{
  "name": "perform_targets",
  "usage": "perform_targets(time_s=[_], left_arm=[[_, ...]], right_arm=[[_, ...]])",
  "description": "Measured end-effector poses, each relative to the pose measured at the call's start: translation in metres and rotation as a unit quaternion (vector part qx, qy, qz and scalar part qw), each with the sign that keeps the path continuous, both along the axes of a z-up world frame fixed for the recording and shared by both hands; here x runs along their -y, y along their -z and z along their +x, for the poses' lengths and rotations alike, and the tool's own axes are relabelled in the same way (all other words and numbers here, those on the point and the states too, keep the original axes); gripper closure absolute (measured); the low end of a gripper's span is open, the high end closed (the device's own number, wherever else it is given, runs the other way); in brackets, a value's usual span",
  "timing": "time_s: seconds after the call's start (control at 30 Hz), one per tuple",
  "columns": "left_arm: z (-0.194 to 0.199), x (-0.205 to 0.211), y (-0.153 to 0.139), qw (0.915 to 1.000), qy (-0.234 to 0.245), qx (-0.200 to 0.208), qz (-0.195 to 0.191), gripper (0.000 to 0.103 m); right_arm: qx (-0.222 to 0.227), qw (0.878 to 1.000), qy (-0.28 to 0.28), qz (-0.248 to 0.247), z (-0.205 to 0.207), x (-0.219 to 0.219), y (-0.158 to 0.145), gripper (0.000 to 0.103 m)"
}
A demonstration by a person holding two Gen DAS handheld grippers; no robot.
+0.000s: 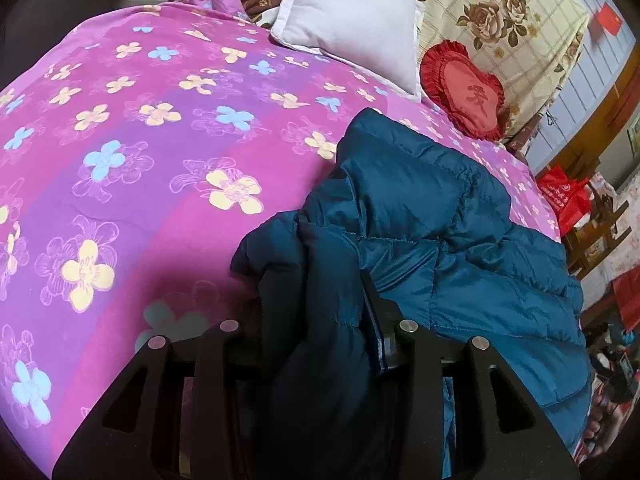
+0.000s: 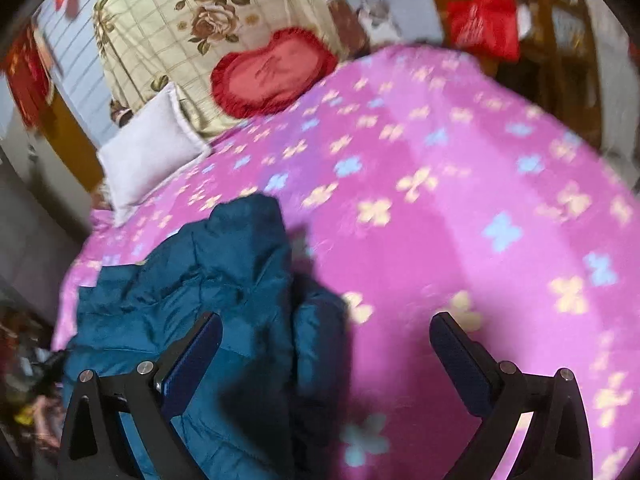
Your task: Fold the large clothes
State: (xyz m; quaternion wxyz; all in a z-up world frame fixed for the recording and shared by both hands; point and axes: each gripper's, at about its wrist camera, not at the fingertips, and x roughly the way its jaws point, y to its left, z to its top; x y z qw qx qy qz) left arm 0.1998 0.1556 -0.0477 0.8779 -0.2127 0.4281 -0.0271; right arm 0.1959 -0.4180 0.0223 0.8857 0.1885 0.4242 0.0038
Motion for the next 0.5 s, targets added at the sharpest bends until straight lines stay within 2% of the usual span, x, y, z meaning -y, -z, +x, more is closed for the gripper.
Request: perform_targets(time_s=[0.1,0.23,0.33,0.4,0.5], left_arm=[[0.000,0.001,0.001,1.0000,-0.002,-0.001,0.004,0.061],[0.001,0.001,0.002,1.0000,-0.002,-0.002,0.002,0.059],[0.003,0.001,0.003,1.0000,-0.003,-0.004,0.002,0.057],[0.003,0.002,0.003,1.0000,-0.004,-0.005,0.006,0.055],[0.003,0.000,0.004,0.9999,-0.006,-0.007,0.006,0.051]], right_arm=[[0.001,0.998,-0.065,0.014,0.014,-0.016,0.007,0.000],[-0.032,0.994,-0.107,-0.023,0.018,-0.032,0.031,0.000],[-0.043,0.994,-0.102,0.013,0.018,-0.021,0.046,0.000],[-0.040,0.992,-0.103,0.062,0.017,-0.013,0.056,0.000],[-0.015,0.982,-0.143,0.120,0.015,-0.012,0.062,0.003]])
